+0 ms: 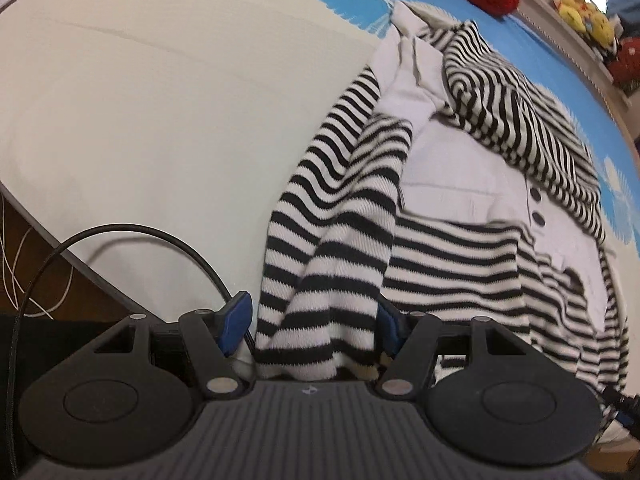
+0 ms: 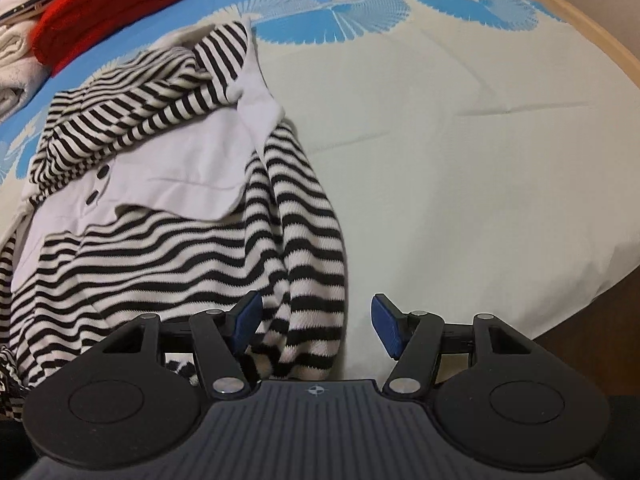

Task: Fold small clothes

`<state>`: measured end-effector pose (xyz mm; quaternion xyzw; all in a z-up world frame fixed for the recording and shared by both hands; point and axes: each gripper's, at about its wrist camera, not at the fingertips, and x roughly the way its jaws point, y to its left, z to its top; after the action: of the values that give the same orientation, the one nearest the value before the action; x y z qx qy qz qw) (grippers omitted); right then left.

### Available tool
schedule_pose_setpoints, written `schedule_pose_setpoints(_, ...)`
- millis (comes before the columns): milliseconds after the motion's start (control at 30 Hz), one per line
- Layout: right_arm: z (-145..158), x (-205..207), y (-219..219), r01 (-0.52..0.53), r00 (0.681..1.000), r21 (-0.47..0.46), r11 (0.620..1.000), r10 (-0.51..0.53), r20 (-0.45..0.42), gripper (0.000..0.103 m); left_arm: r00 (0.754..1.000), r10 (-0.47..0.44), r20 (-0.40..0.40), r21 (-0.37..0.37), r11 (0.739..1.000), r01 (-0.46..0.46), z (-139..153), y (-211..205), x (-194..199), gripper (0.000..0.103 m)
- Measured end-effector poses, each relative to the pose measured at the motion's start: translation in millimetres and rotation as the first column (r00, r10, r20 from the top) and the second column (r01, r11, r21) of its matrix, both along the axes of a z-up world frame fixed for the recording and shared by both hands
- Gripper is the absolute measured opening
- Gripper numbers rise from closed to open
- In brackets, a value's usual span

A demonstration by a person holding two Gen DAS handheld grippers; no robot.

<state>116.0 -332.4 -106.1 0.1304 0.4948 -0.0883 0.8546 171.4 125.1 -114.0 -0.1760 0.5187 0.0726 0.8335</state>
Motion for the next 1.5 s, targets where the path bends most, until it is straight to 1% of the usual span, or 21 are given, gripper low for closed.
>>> schedule_pose_setpoints(100, -5, 0, 2, -0.002, 1.0, -0.005, 1.0, 0.001, -0.016, 0.06, 1.0, -0.02, -0.005, 0.03, 0.999, 0.02, -2, -4, -2, 0.062)
schedule_pose_setpoints(167, -6, 0, 4, -0.012, 1.0, -0.012, 1.0, 0.012, -0.018, 0.055, 0.999, -0.035, -0.004, 0.04, 0.999, 0.035, -2, -5, -4, 0.043)
schedule_pose_setpoints(200, -6, -1, 5, -0.021, 1.0, -0.014, 1.0, 0.021, -0.017, 0.046, 0.999, -0.048, -0.001, 0.039, 0.998, 0.048, -2, -6, -4, 0.035)
schedule_pose_setpoints(233, -6, -2, 6, -0.034, 0.999, -0.013, 0.999, 0.033, -0.015, 0.038, 0.998, -0.06, 0.007, 0.039, 0.997, 0.06, 0, -7, -5, 0.02)
schedule_pose_setpoints(267, -6, -2, 7, -0.05, 0.999, -0.006, 0.999, 0.05, -0.009, 0.019, 0.998, -0.067, 0.02, 0.045, 0.997, 0.066, 2, -8, -6, 0.012)
schedule_pose_setpoints(300, -4, -3, 8, -0.069, 0.998, -0.001, 0.998, 0.069, 0.004, 0.009, 0.997, -0.071, 0.038, 0.059, 0.996, 0.069, 7, -8, -7, 0.01)
schedule_pose_setpoints(400, 14, -10, 13, -0.087, 0.993, -0.036, 0.996, 0.089, 0.077, 0.006, 0.992, -0.067, 0.11, 0.084, 0.995, 0.058, 26, -6, -14, 0.009)
schedule_pose_setpoints(467, 35, -20, 4, -0.044, 0.987, 0.0, 0.999, 0.043, 0.156, 0.006, 0.986, -0.052, 0.158, 0.057, 0.997, 0.043, 36, -1, -18, 0.009)
schedule_pose_setpoints(567, 53, -34, -16, 0.011, 0.976, 0.069, 0.998, -0.026, 0.218, 0.006, 0.988, -0.067, 0.141, 0.033, 0.997, 0.063, 33, -2, -16, 0.009)
schedule_pose_setpoints(633, 43, -32, -21, 0.03, 0.986, 0.077, 0.997, -0.042, 0.16, 0.005, 0.994, -0.088, 0.067, 0.041, 0.995, 0.086, 21, -7, -10, 0.014)
schedule_pose_setpoints(733, 19, -23, -22, 0.043, 0.998, 0.07, 0.997, -0.047, 0.045, 0.006, 0.995, -0.092, -0.029, 0.041, 0.995, 0.093, 4, -9, -8, 0.037)
schedule_pose_setpoints(767, 12, -21, -23, 0.05, 0.999, 0.084, 0.995, -0.052, 0.016, 0.009, 0.995, -0.093, -0.04, 0.047, 0.994, 0.095, 2, -9, -8, 0.043)
schedule_pose_setpoints(833, 7, -21, -21, 0.066, 0.998, 0.098, 0.993, -0.065, -0.014, 0.025, 0.994, -0.095, -0.048, 0.062, 0.993, 0.098, 1, -8, -9, 0.049)
schedule_pose_setpoints(867, 8, -21, -20, 0.067, 0.998, 0.092, 0.993, -0.066, -0.015, 0.033, 0.994, -0.095, -0.053, 0.059, 0.993, 0.098, 1, -6, -9, 0.05)
schedule_pose_setpoints(1000, 6, -21, -15, 0.056, 0.998, 0.052, 0.997, -0.054, -0.04, 0.043, 0.994, -0.088, -0.071, 0.046, 0.995, 0.091, -1, -2, -8, 0.052)
schedule_pose_setpoints(1200, 1, -19, -8, -0.002, 0.997, 0.029, 1.0, 0.004, -0.075, 0.044, 0.991, -0.11, -0.076, 0.062, 0.991, 0.115, -2, -9, -10, 0.052)
schedule_pose_setpoints(1300, 0, -19, -5, -0.026, 0.996, 0.015, 1.0, 0.027, -0.08, 0.043, 0.99, -0.116, -0.075, 0.068, 0.99, 0.122, -3, -9, -11, 0.047)
schedule_pose_setpoints(1333, 0, -18, -4, -0.036, 0.996, 0.011, 0.999, 0.036, -0.079, 0.041, 0.99, -0.122, -0.067, 0.061, 0.99, 0.126, -3, -10, -11, 0.029)
schedule_pose_setpoints(1367, 0, -18, -3, -0.045, 0.996, 0.013, 0.999, 0.045, -0.076, 0.029, 0.99, -0.129, -0.052, 0.046, 0.99, 0.132, -2, -11, -10, 0.011)
schedule_pose_setpoints(1400, 1, -18, -3, -0.055, 0.996, 0.026, 0.998, 0.057, -0.065, 0.009, 0.99, -0.136, -0.031, 0.041, 0.99, 0.137, 2, -13, -10, 0.009)
schedule_pose_setpoints(1500, 14, -21, -2, -0.067, 0.998, 0.037, 0.997, 0.066, 0.017, 0.006, 0.987, -0.162, 0.02, 0.097, 0.982, 0.159, 13, -20, -14, 0.008)
